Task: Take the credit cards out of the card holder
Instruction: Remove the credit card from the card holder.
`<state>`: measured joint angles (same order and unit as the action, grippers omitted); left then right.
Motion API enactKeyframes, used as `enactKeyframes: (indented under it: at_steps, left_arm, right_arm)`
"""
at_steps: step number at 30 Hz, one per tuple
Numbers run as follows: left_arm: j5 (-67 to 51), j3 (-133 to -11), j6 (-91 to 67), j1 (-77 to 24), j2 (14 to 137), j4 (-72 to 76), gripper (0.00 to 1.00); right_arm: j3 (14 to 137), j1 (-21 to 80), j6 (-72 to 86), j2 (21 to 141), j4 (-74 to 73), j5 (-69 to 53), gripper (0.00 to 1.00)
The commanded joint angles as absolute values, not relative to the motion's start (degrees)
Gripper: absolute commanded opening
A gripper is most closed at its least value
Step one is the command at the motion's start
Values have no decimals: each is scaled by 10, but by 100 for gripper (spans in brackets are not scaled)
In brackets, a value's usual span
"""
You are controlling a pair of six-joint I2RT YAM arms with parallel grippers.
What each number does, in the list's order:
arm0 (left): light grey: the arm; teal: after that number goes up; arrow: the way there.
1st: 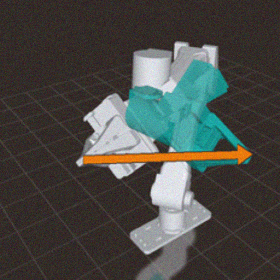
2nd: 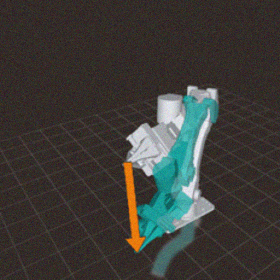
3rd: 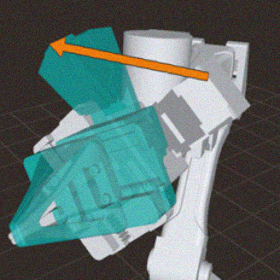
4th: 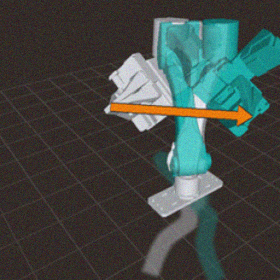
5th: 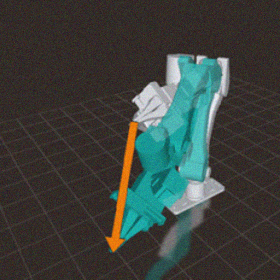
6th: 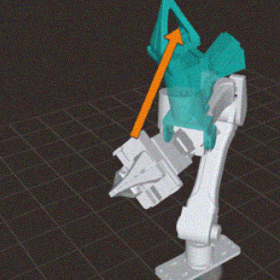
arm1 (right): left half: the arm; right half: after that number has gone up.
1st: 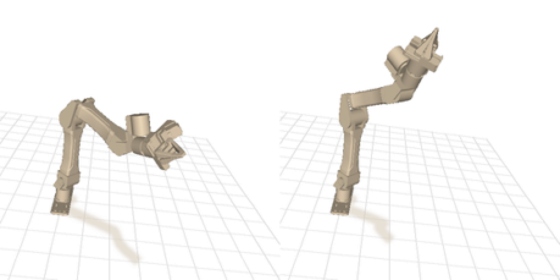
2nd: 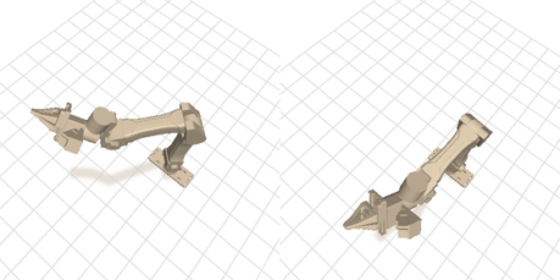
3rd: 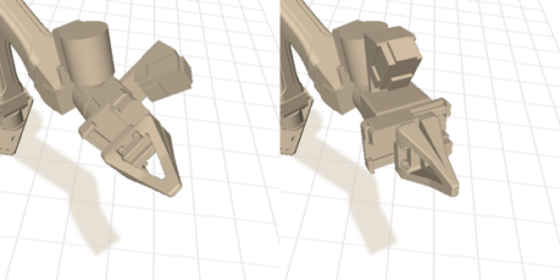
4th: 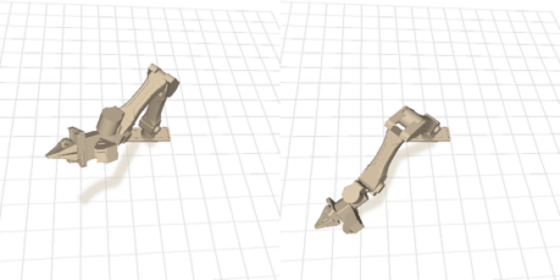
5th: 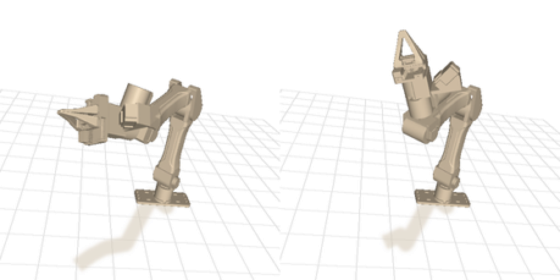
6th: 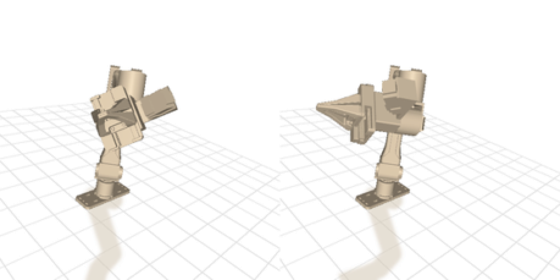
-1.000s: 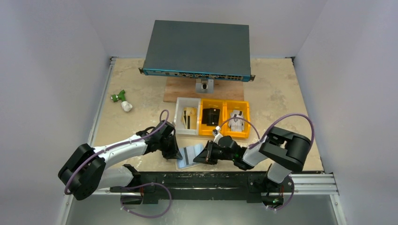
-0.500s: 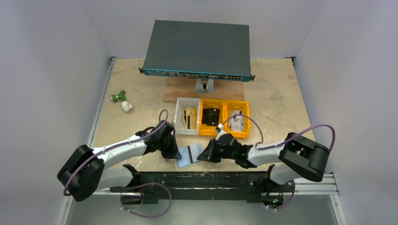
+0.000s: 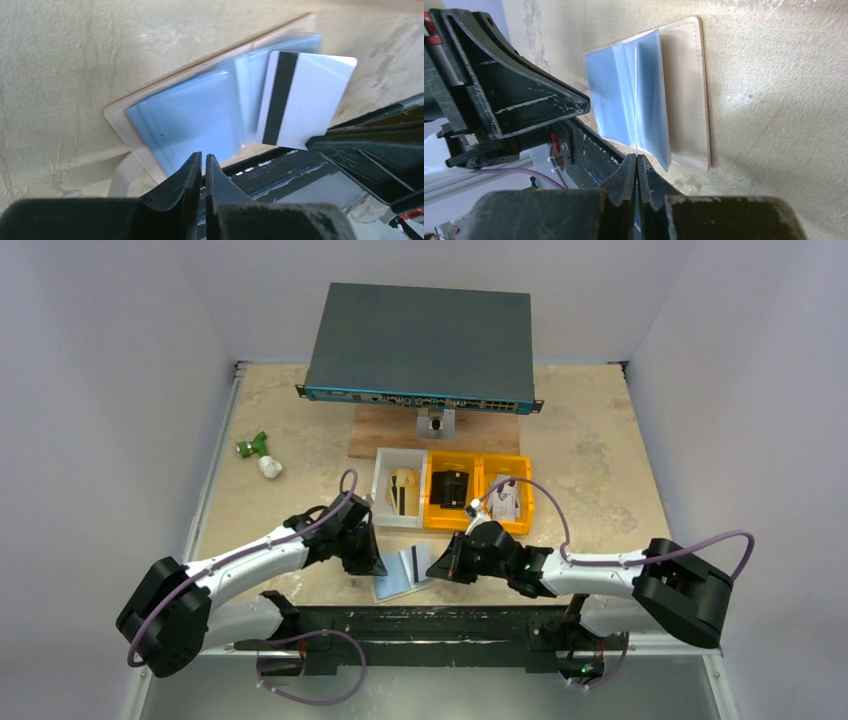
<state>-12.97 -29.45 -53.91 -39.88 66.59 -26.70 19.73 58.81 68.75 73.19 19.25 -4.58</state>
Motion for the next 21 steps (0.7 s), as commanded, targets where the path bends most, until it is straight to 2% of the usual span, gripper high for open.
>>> enactKeyframes:
  at_steps: [1,8,13,21]
  left_arm:
    - [-149,-346,-517,-397,638,-285,10]
    - [-162,-368,-511,-397,615,-304,24]
    - [-163,-374,-503,-397,591,-319,32]
    - [-151,-386,-480,-397,544,-363,53]
  right_arm:
    - [225,586,673,689,149,-30,0]
    - [251,586,673,619,70,-13,0]
    - [288,583,658,555,-51,46,0]
    - [361,527,633,501,-263,153,0]
